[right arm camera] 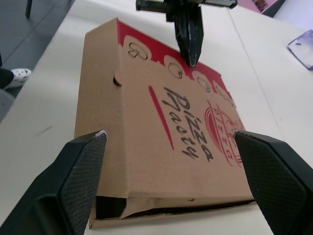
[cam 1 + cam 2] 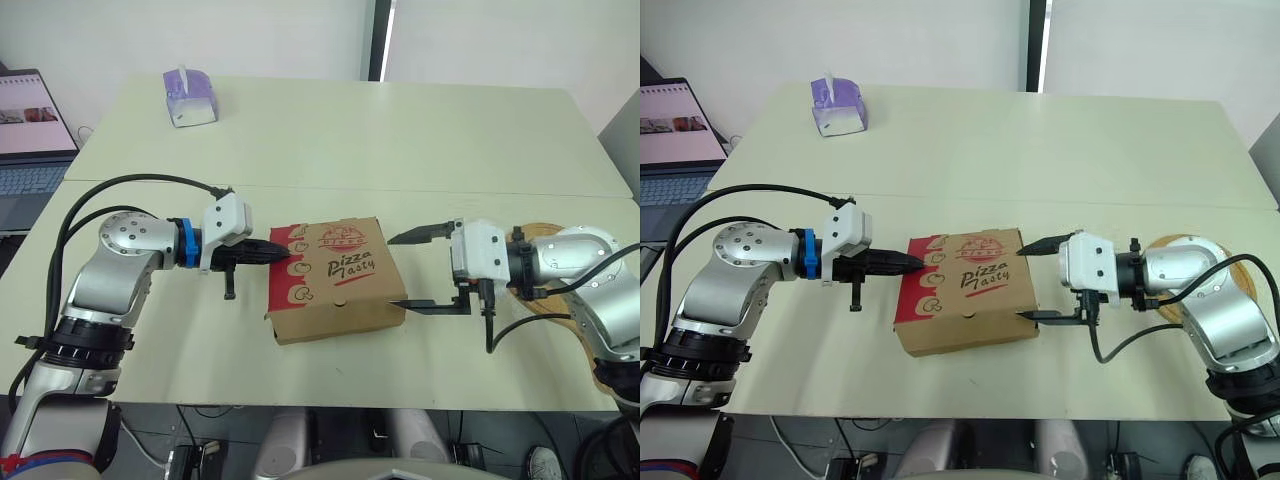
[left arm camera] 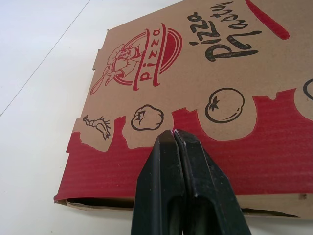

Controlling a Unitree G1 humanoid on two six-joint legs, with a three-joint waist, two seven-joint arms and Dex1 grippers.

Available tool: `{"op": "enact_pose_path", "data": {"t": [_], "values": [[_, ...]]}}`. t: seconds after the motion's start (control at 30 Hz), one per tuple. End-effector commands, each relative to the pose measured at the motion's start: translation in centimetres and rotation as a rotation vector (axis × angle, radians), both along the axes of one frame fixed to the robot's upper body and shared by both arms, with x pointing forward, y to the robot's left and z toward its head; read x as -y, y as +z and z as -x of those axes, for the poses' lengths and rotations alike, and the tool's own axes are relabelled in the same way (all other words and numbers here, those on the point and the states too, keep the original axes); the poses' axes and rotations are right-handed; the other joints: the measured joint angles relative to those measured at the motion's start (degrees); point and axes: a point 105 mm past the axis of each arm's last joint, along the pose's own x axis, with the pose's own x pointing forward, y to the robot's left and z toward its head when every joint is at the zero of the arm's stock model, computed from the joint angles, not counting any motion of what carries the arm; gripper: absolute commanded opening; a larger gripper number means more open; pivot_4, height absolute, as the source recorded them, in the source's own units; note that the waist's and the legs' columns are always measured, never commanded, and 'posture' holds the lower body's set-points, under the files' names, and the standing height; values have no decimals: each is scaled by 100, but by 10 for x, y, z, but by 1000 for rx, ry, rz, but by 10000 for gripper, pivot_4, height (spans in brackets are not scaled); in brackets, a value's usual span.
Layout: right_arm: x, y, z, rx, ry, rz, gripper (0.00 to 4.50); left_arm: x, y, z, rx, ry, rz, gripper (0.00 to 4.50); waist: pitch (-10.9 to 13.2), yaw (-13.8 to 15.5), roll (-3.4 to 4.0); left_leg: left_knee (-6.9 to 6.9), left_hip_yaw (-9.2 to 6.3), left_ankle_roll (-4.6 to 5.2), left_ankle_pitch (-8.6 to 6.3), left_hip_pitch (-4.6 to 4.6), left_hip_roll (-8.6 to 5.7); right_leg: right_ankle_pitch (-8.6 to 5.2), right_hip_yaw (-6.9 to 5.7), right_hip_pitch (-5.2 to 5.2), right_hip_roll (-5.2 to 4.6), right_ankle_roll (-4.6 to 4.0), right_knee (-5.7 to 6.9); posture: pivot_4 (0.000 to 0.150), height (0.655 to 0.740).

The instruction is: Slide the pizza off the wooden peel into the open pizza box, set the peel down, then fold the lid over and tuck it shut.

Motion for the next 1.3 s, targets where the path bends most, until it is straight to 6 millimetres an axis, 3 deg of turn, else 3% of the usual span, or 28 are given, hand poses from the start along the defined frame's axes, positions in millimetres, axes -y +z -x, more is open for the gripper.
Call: {"op": "enact_pose_path", "data": {"t": [0.03, 0.3, 0.87, 1.03, 1.3], "values": [[-2, 3, 3, 42, 33, 14, 44490, 2, 7, -1, 33, -18, -2, 0, 0, 1, 0, 0, 1, -1, 1, 0, 0, 0, 1, 0, 0, 0, 0, 1500, 7400], [-3, -9, 10, 33, 65, 48, 44490, 2, 6, -1, 32, -21, -3, 0, 0, 1, 0, 1, 0, 1, 0, 1, 0, 0, 0, 0, 0, 0, 1, 1500, 7400], [-5, -24, -18, 88, -47, 11, 44490, 3, 4, 1, 23, -23, -6, 0, 0, -2, 0, 2, 3, -11, 6, 3, 0, 0, 2, 1, 1, 0, 4, 1500, 7400], [-5, -31, -18, 76, -55, 10, 44490, 7, -7, 13, -4, -60, -33, 0, 0, -5, 0, 2, 5, -11, 6, 4, 0, 0, 3, 0, 1, 0, 6, 1500, 7400], [-3, -38, -19, 67, -61, 19, 44490, 9, -15, 15, -12, -65, -46, 0, -1, -7, 0, 2, 5, 1, -1, 9, 1, 0, 4, 2, 3, 0, 9, 1500, 7400]]}}
